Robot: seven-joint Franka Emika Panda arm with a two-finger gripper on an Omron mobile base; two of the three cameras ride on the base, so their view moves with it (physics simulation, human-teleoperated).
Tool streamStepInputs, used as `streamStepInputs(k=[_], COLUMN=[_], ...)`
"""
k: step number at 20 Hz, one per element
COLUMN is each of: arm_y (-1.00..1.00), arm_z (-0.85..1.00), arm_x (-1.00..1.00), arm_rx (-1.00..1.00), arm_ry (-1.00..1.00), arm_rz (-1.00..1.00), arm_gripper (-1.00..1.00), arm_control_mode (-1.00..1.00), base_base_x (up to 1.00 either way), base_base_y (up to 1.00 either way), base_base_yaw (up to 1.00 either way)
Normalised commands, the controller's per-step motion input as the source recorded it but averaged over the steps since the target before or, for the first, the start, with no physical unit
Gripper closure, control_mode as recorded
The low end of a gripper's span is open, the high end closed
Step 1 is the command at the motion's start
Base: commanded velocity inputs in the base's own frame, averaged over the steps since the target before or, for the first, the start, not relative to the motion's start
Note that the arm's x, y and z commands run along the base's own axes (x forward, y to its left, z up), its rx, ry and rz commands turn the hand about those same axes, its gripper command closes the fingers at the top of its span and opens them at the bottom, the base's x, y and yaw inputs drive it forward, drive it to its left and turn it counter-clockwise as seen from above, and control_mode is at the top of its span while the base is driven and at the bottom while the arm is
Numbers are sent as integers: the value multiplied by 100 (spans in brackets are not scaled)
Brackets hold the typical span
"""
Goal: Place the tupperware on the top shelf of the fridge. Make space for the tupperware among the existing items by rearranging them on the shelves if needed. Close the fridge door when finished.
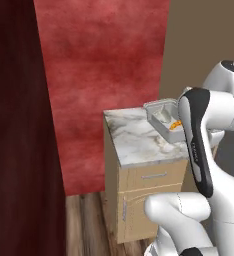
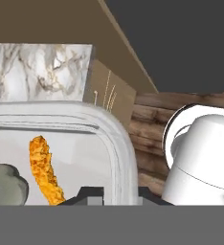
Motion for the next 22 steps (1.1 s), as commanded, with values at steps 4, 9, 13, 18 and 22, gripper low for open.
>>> streamStepInputs(k=[4,9,13,18,22], arm_y=[0,0,0,0,0], arm_z=[0,0,0,0,0], arm_x=[0,0,0,0,0], arm_rx=[0,0,0,0,0], arm_ry=[0,0,0,0,0], arm_rz=[0,0,0,0,0], arm_gripper=[100,100,100,100,100], arm_control_mode=[100,100,100,100,100], base_base_x=[-86,-93,-80,-80,-42], base_base_y=[28,16,11,11,-17], base_base_yaw=[-6,-24,-31,-31,-37])
